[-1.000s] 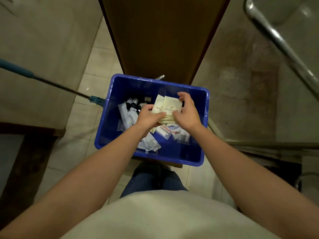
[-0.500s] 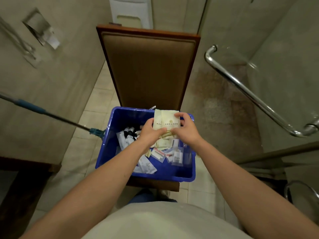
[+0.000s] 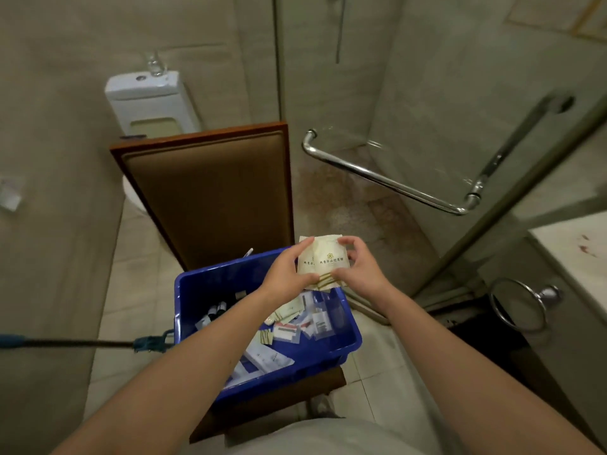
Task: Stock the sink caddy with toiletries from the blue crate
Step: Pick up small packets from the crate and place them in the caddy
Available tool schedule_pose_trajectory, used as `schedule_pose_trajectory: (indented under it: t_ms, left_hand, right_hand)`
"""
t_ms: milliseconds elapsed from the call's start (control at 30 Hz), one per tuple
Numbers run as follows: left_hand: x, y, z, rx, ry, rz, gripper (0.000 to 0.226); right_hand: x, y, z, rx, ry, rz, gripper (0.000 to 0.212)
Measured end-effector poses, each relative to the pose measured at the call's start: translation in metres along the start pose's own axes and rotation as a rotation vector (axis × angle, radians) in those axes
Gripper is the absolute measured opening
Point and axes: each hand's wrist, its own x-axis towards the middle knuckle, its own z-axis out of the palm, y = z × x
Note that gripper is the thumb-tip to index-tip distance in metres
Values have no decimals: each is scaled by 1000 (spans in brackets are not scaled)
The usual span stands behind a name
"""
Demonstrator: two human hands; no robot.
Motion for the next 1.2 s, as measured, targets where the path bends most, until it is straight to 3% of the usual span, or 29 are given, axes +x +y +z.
schedule_pose_trajectory:
  t_ms: [200, 533, 800, 1000, 1200]
  left_hand:
    - [-24, 12, 19, 40, -134, 69, 81]
    - [-75, 35, 96, 79, -553, 228, 88]
    - [-105, 61, 183, 247, -626, 389, 61]
    - [-141, 81, 266, 174, -747, 346, 69]
    - [-188, 102, 364, 209, -796, 430, 80]
  right_hand:
    - [-57, 15, -9, 18, 148, 25, 72]
    - [-169, 58, -45, 168, 473, 59, 70]
    - [-245, 91, -96, 267, 650, 44, 73]
    - [-315, 117, -147, 284, 730, 49, 73]
    - [-397, 151, -211, 217, 803, 50, 74]
